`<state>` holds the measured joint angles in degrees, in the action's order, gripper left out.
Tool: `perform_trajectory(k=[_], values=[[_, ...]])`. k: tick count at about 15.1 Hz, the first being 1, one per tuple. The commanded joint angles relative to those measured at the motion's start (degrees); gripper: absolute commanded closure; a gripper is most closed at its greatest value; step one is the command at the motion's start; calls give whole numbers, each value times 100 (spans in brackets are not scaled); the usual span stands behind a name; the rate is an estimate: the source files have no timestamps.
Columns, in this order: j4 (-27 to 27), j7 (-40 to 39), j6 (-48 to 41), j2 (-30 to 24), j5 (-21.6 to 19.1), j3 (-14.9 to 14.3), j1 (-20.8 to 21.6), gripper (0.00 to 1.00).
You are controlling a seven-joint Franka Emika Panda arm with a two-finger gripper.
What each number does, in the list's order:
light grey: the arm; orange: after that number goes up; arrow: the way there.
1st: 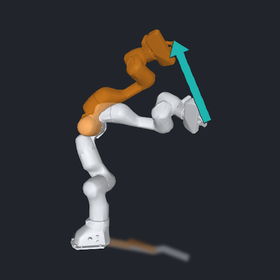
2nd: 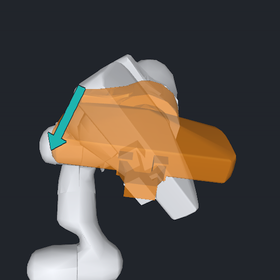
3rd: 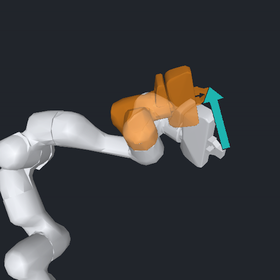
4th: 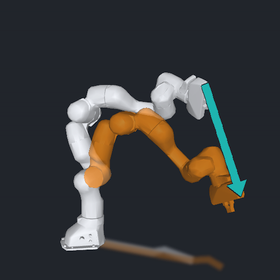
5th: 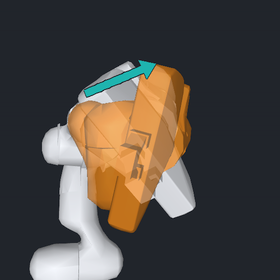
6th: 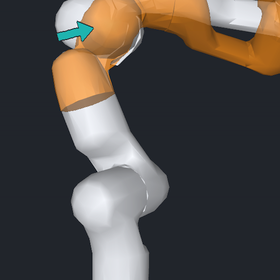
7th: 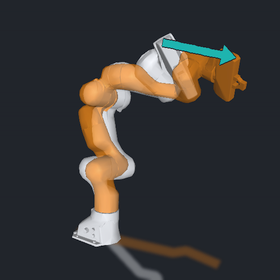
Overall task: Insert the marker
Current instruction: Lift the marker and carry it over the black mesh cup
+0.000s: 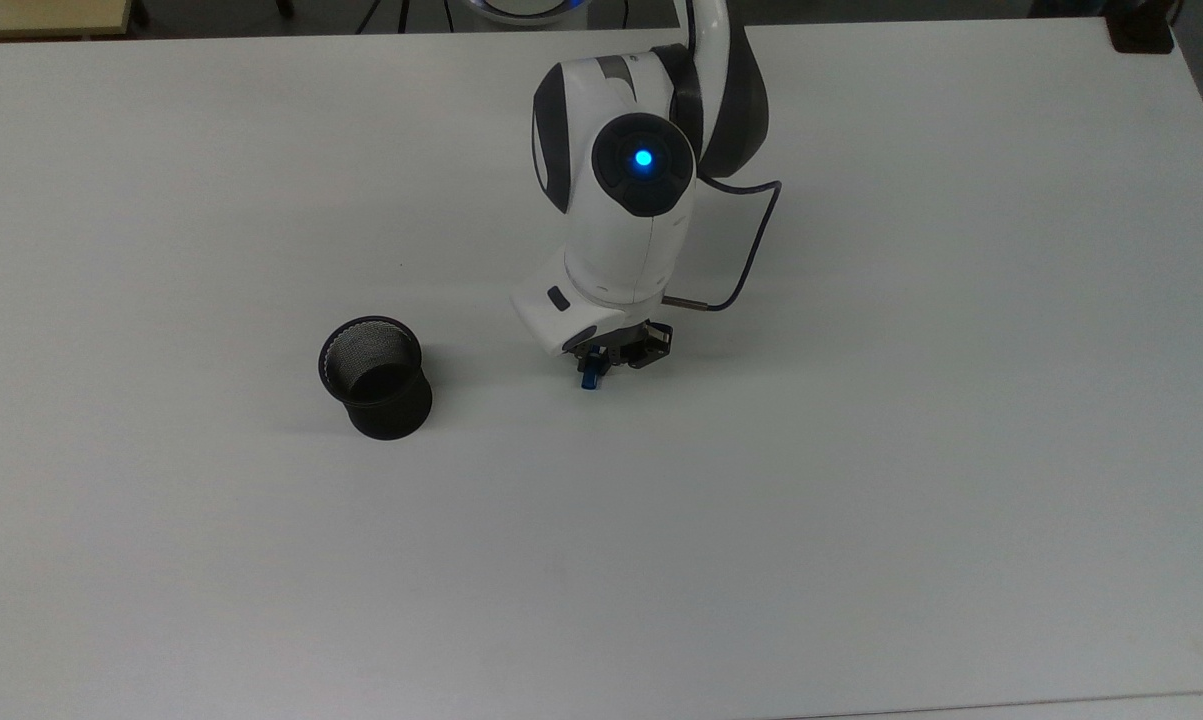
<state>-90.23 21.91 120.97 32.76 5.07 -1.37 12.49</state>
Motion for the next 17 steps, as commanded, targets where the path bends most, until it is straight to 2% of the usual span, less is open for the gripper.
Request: perform_trajectory(k=[1, 4, 7, 12, 14, 17], values=[[119, 147, 129, 169, 65, -30, 52, 100], [339, 94, 76, -41, 47, -30, 35, 100], [295, -222, -186, -674, -58, -91, -18, 100], [155, -793, -197, -1430, -304, -100, -439, 100], [225, -1030, 65, -1606, -331, -135, -702, 100], [103, -1136, 802, -1817, -313, -354, -826, 100]])
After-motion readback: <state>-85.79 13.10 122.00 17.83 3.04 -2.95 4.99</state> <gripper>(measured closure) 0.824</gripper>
